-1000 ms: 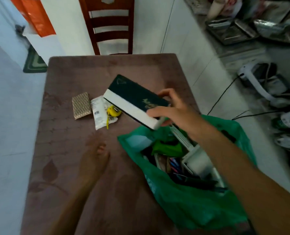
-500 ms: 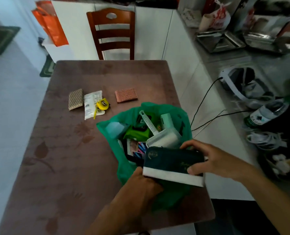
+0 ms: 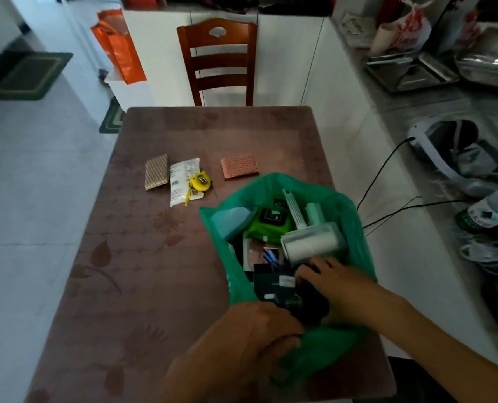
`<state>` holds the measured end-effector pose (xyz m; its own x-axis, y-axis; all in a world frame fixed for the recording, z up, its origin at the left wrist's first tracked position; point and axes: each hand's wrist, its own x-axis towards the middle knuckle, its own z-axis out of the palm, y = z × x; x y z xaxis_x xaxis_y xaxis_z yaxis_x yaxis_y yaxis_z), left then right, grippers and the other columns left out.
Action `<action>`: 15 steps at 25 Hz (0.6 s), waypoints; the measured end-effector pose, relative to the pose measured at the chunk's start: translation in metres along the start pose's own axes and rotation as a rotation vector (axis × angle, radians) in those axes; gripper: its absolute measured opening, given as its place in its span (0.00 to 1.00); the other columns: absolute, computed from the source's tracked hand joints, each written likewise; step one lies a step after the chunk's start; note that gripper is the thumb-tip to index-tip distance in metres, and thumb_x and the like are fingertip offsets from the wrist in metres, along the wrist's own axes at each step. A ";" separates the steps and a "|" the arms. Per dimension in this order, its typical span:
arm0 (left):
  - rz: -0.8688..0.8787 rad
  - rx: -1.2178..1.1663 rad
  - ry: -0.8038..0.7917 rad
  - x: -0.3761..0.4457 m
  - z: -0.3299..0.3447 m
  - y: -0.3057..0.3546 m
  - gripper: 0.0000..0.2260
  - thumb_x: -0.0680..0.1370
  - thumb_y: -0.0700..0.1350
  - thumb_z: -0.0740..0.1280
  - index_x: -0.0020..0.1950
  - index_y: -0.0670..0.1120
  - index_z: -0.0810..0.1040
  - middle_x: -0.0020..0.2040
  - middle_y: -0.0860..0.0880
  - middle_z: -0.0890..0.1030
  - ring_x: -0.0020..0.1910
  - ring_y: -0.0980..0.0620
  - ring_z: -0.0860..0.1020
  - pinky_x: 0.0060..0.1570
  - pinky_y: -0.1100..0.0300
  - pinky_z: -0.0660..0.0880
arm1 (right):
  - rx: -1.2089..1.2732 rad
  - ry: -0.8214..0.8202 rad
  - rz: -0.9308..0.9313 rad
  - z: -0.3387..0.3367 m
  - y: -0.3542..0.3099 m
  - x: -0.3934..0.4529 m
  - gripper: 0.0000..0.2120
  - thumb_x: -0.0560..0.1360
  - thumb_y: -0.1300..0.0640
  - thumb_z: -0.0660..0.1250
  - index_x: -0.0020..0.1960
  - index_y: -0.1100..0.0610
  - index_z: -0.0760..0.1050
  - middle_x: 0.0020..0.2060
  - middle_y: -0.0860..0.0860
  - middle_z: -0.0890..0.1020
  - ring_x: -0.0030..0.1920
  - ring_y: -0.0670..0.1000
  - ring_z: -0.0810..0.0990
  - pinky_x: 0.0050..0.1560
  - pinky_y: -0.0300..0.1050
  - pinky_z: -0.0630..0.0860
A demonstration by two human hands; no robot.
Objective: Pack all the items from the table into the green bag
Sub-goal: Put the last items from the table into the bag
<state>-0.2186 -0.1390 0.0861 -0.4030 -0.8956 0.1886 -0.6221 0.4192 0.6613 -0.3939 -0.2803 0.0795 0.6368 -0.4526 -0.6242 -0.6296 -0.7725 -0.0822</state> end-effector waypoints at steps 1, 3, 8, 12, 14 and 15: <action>-0.036 -0.055 0.026 -0.003 -0.006 -0.004 0.07 0.78 0.51 0.65 0.51 0.52 0.80 0.46 0.54 0.83 0.43 0.57 0.78 0.43 0.64 0.74 | 0.022 -0.016 -0.017 -0.011 -0.001 -0.004 0.30 0.67 0.38 0.70 0.64 0.44 0.63 0.62 0.48 0.68 0.61 0.53 0.70 0.54 0.49 0.73; -0.179 -0.244 0.158 -0.009 -0.020 -0.021 0.05 0.76 0.51 0.67 0.49 0.53 0.80 0.45 0.57 0.82 0.41 0.60 0.79 0.42 0.62 0.77 | 0.106 0.109 -0.074 -0.047 -0.013 -0.002 0.20 0.70 0.35 0.66 0.57 0.44 0.71 0.55 0.45 0.76 0.54 0.48 0.75 0.51 0.48 0.76; -0.789 -0.334 0.586 -0.025 -0.061 -0.136 0.06 0.75 0.43 0.68 0.42 0.54 0.81 0.37 0.51 0.82 0.35 0.59 0.78 0.37 0.64 0.73 | 0.464 0.448 -0.166 -0.121 -0.062 0.078 0.11 0.72 0.45 0.67 0.53 0.46 0.77 0.47 0.41 0.80 0.44 0.42 0.77 0.45 0.41 0.73; -1.035 -0.132 0.562 -0.031 -0.097 -0.252 0.05 0.74 0.41 0.67 0.42 0.52 0.77 0.38 0.51 0.80 0.39 0.48 0.80 0.37 0.61 0.70 | 0.574 0.409 -0.094 -0.148 -0.096 0.189 0.11 0.72 0.48 0.68 0.53 0.49 0.78 0.45 0.43 0.80 0.44 0.44 0.77 0.43 0.41 0.70; -1.044 -0.001 0.420 -0.032 -0.101 -0.309 0.04 0.75 0.44 0.64 0.47 0.50 0.77 0.42 0.49 0.80 0.44 0.45 0.80 0.40 0.58 0.70 | 0.684 0.405 -0.004 -0.151 -0.108 0.252 0.13 0.71 0.50 0.68 0.55 0.50 0.78 0.48 0.45 0.80 0.49 0.47 0.79 0.46 0.44 0.73; -1.052 0.098 0.265 -0.033 -0.096 -0.334 0.10 0.75 0.47 0.64 0.56 0.50 0.75 0.51 0.46 0.79 0.51 0.43 0.78 0.45 0.56 0.72 | 0.718 0.399 0.063 -0.146 -0.113 0.281 0.15 0.71 0.51 0.67 0.57 0.49 0.77 0.52 0.46 0.80 0.51 0.50 0.79 0.47 0.45 0.74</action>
<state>0.0672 -0.2640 -0.0713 0.5127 -0.8116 -0.2800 -0.6262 -0.5766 0.5248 -0.0790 -0.3856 0.0272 0.6157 -0.7145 -0.3323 -0.7146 -0.3286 -0.6176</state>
